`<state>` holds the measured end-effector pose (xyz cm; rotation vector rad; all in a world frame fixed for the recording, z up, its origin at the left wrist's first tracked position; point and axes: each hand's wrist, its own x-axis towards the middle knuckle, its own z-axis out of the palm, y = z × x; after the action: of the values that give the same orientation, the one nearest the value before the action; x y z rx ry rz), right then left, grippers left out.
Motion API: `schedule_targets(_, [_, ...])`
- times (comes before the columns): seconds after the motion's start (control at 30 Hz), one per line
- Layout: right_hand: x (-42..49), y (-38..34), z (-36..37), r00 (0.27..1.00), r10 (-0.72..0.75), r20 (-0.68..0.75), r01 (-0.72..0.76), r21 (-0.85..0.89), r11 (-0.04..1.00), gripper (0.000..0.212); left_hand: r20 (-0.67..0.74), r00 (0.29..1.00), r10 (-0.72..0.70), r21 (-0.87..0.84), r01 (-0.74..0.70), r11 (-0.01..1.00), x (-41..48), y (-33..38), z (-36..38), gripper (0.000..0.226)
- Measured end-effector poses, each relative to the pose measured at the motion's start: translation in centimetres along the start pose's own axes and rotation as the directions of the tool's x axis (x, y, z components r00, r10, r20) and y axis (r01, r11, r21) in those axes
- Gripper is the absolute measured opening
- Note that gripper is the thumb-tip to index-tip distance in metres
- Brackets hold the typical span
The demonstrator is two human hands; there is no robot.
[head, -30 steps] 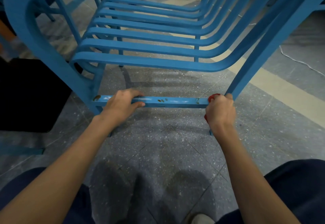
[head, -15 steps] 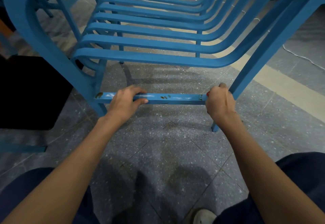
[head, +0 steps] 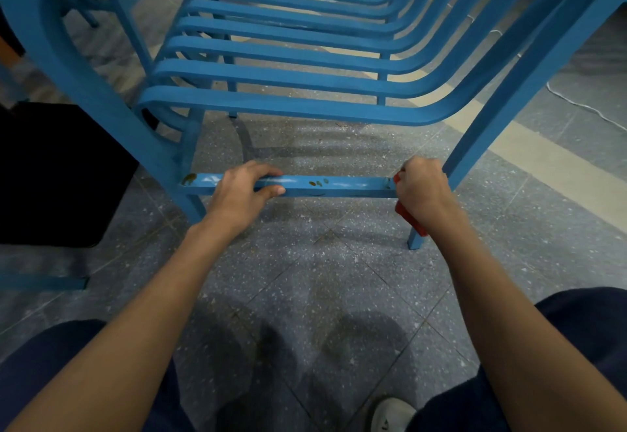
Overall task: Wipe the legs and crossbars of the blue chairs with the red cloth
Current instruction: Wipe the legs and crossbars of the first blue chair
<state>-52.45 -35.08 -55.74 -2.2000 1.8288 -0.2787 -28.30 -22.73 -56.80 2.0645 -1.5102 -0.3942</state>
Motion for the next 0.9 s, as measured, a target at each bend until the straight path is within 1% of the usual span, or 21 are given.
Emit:
schedule_targets(0.07, [-0.2, -0.5, 0.6, 0.999, -0.039, 0.019, 0.039, -0.008, 0.999, 0.018, -0.003, 1.0, -0.003, -0.002, 0.003, 1.0, 0.0, -0.1, 0.2, 0.03])
schedule_targets(0.13, [-1.0, -0.3, 1.0, 0.992, -0.125, 0.029, 0.126, -0.02, 0.992, 0.02, -0.005, 1.0, -0.001, -0.007, 0.001, 1.0, 0.0, 0.0, 0.2, 0.03])
schedule_targets(0.17, [-1.6, 0.1, 1.1, 0.983, -0.184, 0.013, 0.184, -0.019, 0.983, 0.019, -0.005, 1.0, 0.0, -0.009, 0.0, 1.0, 0.0, 0.0, 0.3, 0.031])
schedule_targets(0.23, [-2.6, 1.2, 0.8, 0.964, -0.262, -0.047, 0.264, 0.056, 0.963, 0.023, -0.007, 1.0, -0.002, -0.01, 0.002, 1.0, -0.1, -0.1, 0.3, 0.031])
schedule_targets(0.3, [-3.1, 2.2, 0.2, 0.967, -0.241, -0.085, 0.249, 0.097, 0.964, 0.028, -0.009, 1.0, -0.001, -0.006, 0.001, 1.0, -0.1, -0.1, 0.3, 0.031])
schedule_targets(0.37, [-2.3, 2.5, -0.1, 0.984, -0.161, -0.076, 0.166, 0.066, 0.984, 0.028, -0.011, 1.0, 0.002, -0.006, -0.002, 1.0, 0.0, -0.1, 0.4, 0.03])
schedule_targets(0.43, [-0.8, 2.0, -0.1, 0.999, -0.038, -0.036, 0.04, 0.051, 0.998, 0.027, -0.016, 1.0, 0.004, -0.012, -0.004, 1.0, 0.0, -0.1, 0.4, 0.03])
schedule_targets(0.47, [-0.2, 1.4, 0.0, 1.0, 0.0, -0.026, 0.001, 0.04, 0.999, 0.026, -0.02, 1.0, 0.005, -0.015, -0.005, 1.0, 0.0, 0.0, 0.4, 0.03])
schedule_targets(0.53, [0.1, 0.0, 0.6, 0.999, 0.02, -0.039, -0.019, 0.028, 0.999, 0.022, -0.027, 1.0, 0.007, -0.021, -0.008, 1.0, 0.0, 0.0, 0.4, 0.03])
schedule_targets(0.6, [-0.6, -1.2, 1.6, 0.999, -0.024, -0.039, 0.025, 0.04, 0.999, 0.02, -0.034, 0.999, 0.011, -0.023, -0.012, 1.0, -0.1, -0.1, 0.4, 0.03])
schedule_targets(0.67, [-1.9, -1.7, 2.6, 0.984, -0.164, -0.073, 0.168, 0.046, 0.985, 0.018, -0.04, 0.999, 0.018, -0.021, -0.019, 1.0, -0.1, -0.2, 0.5, 0.03])
schedule_targets(0.73, [-3.0, -1.4, 3.1, 0.942, -0.313, -0.123, 0.322, 0.066, 0.944, 0.016, -0.039, 0.999, 0.021, -0.023, -0.022, 0.999, 0.0, -0.2, 0.5, 0.03])
schedule_targets(0.77, [-3.5, -0.9, 2.9, 0.929, -0.341, -0.143, 0.357, 0.105, 0.928, 0.017, -0.036, 0.999, 0.022, -0.023, -0.023, 0.999, 0.0, -0.2, 0.5, 0.03])
schedule_targets(0.8, [-3.9, -0.3, 2.7, 0.927, -0.338, -0.162, 0.362, 0.153, 0.919, 0.018, -0.034, 0.999, 0.021, -0.026, -0.022, 0.999, 0.0, -0.2, 0.6, 0.03])
schedule_targets(0.83, [-4.1, 0.2, 2.3, 0.934, -0.308, -0.18, 0.338, 0.176, 0.924, 0.021, -0.034, 0.999, 0.018, -0.029, -0.019, 0.999, 0.0, -0.2, 0.5, 0.03])
schedule_targets(0.9, [-3.9, 0.9, 1.5, 0.957, -0.228, -0.182, 0.257, 0.159, 0.953, 0.023, -0.031, 0.999, 0.011, -0.033, -0.012, 0.999, 0.0, -0.2, 0.5, 0.031])
